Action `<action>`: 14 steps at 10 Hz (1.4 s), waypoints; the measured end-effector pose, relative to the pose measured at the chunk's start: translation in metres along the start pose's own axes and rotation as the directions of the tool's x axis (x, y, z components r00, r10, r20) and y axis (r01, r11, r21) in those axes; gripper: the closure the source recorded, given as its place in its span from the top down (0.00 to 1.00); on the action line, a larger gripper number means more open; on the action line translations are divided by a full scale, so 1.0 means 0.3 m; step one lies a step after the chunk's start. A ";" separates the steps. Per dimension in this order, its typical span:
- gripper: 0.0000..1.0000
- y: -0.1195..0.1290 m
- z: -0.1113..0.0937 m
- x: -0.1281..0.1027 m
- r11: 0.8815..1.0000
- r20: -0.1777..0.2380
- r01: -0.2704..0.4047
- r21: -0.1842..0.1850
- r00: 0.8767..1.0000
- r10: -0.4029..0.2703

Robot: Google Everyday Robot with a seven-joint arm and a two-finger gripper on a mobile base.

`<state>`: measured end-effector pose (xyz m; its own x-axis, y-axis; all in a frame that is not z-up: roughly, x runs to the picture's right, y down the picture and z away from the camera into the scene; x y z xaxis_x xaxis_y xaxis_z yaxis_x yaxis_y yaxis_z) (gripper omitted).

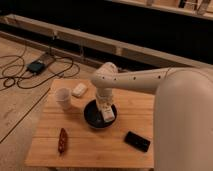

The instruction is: Place the bottle in the ceramic bowl

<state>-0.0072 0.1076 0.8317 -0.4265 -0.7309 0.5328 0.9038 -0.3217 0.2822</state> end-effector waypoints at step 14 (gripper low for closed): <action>0.80 -0.030 0.033 0.018 0.993 -0.062 0.075 0.092 0.996 -0.069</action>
<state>-0.0180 0.1126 0.8400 -0.4849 -0.7427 0.4619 0.8625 -0.3185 0.3933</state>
